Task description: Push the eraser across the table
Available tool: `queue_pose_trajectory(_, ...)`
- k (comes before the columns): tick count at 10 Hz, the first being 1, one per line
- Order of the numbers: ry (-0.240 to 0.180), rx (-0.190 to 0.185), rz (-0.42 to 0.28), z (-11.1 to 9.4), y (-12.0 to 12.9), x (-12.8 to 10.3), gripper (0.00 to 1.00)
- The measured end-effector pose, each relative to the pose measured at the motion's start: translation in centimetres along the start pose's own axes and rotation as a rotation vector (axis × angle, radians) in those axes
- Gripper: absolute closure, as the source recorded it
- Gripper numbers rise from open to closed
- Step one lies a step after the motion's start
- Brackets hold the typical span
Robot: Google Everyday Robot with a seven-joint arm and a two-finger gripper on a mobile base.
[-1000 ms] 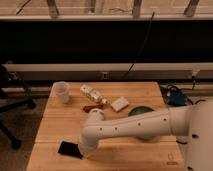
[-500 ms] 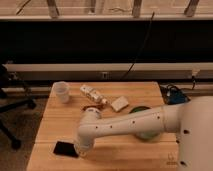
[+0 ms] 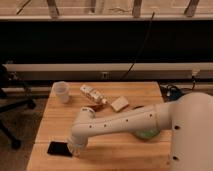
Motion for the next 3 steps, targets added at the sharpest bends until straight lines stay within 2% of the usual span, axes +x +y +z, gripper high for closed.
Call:
queue_pose_trajectory(1, -0.006, 0.027, -0.015, -0.8, -0.5, -0.3, 0.93)
queue_pose_trajectory(3, 0.000, 0.019, -0.010, -2.2, -0.9, -0.5, 0.98)
